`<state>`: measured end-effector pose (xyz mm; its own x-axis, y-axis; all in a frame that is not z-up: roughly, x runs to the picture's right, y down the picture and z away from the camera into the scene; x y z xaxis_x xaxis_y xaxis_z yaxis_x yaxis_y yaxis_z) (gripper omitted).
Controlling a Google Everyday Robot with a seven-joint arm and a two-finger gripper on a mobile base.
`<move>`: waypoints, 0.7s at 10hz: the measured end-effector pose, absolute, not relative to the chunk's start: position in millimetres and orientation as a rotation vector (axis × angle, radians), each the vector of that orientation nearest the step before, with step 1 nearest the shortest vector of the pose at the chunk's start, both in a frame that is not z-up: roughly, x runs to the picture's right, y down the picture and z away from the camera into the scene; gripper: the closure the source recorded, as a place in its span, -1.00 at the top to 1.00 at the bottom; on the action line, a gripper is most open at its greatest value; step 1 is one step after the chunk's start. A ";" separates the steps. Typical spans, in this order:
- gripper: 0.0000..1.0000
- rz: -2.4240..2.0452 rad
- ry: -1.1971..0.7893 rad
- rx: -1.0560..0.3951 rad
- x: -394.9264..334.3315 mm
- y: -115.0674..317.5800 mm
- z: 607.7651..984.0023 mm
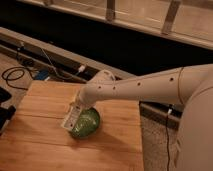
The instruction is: Place the bottle in the ceramic bowl
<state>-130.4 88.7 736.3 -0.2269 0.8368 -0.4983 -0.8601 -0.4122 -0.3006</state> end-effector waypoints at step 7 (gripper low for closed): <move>-0.45 1.863 0.060 -0.752 -132.0 100.7 753.7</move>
<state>-132.0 100.7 753.7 -0.2258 0.8230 -0.5213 -0.8547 -0.4241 -0.2994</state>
